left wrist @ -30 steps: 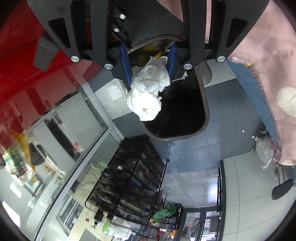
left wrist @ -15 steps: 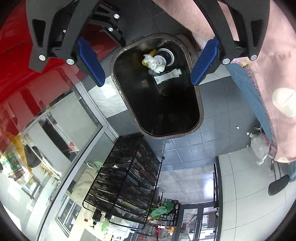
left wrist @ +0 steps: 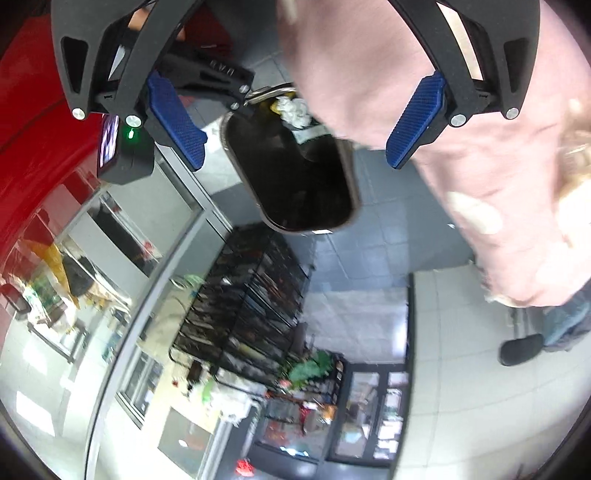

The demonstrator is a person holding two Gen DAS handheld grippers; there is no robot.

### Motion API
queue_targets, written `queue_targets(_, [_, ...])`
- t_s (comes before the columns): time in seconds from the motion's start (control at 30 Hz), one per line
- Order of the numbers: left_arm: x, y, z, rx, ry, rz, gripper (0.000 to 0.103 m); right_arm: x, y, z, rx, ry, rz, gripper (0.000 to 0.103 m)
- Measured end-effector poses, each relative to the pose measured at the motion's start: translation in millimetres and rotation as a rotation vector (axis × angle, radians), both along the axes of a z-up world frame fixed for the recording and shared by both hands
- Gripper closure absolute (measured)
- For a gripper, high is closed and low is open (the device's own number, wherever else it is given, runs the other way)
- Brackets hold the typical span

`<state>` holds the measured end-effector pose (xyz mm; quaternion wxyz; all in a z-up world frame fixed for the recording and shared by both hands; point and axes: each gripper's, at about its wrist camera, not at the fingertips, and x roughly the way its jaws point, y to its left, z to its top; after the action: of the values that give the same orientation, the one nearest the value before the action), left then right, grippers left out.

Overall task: Collect trash
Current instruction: 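Move both open tools back over the table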

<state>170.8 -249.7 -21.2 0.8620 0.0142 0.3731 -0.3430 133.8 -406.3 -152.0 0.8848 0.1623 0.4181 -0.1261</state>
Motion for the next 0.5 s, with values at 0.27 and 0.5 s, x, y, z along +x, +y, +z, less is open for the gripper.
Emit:
queue_targets(0.27, [-9,76,16,-0.002,-0.069,0.184,0.006,20,47,40,-0.021,-0.064,0.147,0.020])
queue_targets(0.5, [-10,148,20,0.007,-0.082,0.353,0.006,43,104,73,-0.037,-0.115,0.321,0.020])
